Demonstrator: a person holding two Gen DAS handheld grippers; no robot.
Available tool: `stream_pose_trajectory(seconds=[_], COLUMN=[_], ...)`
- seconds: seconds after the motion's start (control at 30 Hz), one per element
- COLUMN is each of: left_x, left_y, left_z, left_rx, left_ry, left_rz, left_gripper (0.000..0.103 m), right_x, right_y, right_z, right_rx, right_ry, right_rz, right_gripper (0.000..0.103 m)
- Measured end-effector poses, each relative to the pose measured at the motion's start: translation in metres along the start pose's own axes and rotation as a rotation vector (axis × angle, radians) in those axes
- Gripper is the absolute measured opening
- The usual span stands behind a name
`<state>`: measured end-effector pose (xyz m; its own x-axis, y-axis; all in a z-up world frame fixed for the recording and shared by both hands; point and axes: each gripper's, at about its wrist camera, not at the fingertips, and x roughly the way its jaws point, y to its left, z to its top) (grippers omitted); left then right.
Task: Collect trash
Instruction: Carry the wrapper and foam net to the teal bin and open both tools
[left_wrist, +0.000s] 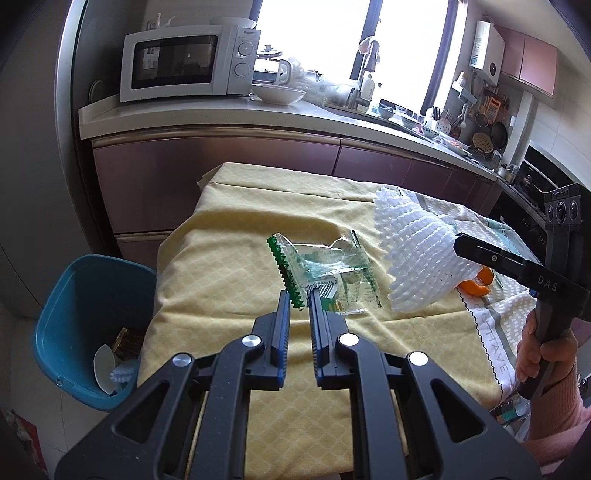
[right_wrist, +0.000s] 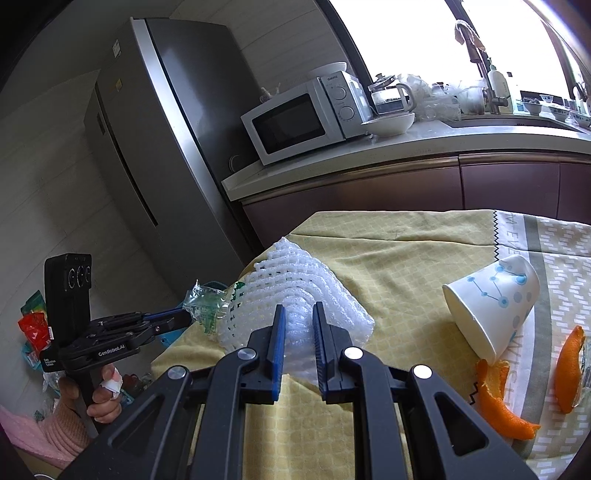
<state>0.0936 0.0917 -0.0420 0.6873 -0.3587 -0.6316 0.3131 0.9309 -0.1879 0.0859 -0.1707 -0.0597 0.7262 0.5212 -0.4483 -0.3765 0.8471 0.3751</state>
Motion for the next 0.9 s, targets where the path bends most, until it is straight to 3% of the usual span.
stream_pose_trajectory(seconds=[0.9], left_x=[-0.056], left_y=[0.097], left_z=[-0.015], left_rx=[-0.141], left_ry=[-0.06], left_rz=[0.177], left_gripper=[0.011], right_x=[0.077], right_y=[0.077], right_z=[0.018], right_rx=[-0.117], right_ry=[0.106], right_rz=[0.151], right_gripper=[0.013])
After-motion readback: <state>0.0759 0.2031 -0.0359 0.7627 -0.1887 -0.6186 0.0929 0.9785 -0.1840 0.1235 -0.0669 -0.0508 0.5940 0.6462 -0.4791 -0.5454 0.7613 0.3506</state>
